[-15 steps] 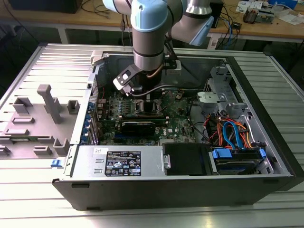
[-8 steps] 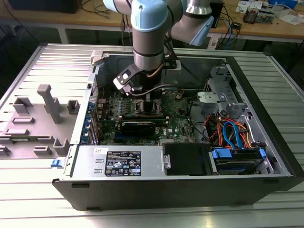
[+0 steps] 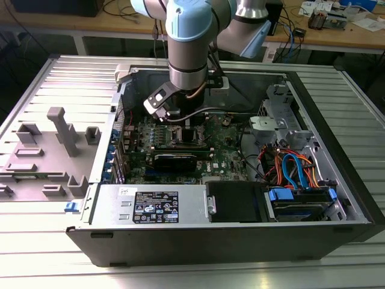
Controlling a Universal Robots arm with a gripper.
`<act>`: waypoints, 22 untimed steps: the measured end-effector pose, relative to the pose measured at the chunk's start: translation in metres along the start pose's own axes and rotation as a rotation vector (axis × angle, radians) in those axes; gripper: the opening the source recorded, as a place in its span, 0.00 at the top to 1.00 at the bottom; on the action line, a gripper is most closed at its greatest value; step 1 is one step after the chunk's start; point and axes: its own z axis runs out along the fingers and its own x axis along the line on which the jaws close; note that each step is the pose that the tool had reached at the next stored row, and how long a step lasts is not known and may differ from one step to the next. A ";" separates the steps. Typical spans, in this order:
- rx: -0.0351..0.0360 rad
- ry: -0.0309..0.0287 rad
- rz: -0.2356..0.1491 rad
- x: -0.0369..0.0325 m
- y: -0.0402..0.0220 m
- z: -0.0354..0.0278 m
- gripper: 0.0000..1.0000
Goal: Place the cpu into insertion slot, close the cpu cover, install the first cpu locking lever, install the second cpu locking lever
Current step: 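Place the cpu into insertion slot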
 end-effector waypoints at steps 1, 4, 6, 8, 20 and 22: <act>0.0000 -0.0001 0.001 0.0000 0.0000 0.0001 0.45; -0.0003 0.0000 0.003 0.0000 0.0000 0.0003 0.45; -0.0005 0.0002 0.004 0.0001 0.0001 -0.0001 0.45; -0.0006 -0.0044 0.003 0.0006 0.0001 -0.0013 0.45; -0.0009 -0.0189 0.005 0.0021 0.0002 -0.0041 0.45; -0.0012 -0.0216 0.006 0.0022 0.0003 -0.0040 0.45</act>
